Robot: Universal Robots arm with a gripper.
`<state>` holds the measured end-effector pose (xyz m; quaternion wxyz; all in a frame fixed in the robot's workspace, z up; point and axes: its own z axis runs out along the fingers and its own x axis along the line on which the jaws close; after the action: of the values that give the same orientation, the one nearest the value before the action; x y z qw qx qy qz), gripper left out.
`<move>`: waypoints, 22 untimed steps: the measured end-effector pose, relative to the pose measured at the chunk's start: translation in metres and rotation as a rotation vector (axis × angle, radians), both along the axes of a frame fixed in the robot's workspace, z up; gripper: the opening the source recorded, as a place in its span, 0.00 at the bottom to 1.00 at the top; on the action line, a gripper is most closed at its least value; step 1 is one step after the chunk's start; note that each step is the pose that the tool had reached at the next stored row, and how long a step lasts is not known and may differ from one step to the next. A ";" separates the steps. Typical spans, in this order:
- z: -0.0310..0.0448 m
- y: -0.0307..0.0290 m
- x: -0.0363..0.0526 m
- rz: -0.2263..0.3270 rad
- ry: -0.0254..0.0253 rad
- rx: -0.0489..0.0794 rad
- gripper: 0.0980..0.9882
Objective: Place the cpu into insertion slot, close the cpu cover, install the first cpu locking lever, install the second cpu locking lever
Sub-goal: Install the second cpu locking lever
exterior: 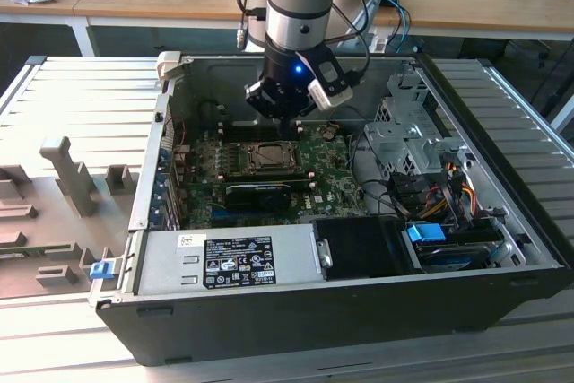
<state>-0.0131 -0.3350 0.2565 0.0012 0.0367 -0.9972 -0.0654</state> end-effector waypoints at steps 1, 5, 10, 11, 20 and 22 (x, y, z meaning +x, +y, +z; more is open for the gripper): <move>0.0000 -0.0002 0.0000 0.000 -0.0001 0.000 0.01; 0.0000 -0.0018 0.0000 0.000 0.0000 0.000 0.01; 0.0000 -0.0039 0.0000 0.000 0.0000 0.000 0.01; 0.0000 -0.0042 0.0000 0.000 0.0000 0.000 0.01; 0.0000 -0.0089 0.0000 0.000 0.0000 0.000 0.01; -0.0001 -0.0098 0.0000 0.000 -0.0001 0.000 0.01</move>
<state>-0.0132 -0.3448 0.2565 0.0011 0.0367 -0.9972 -0.0655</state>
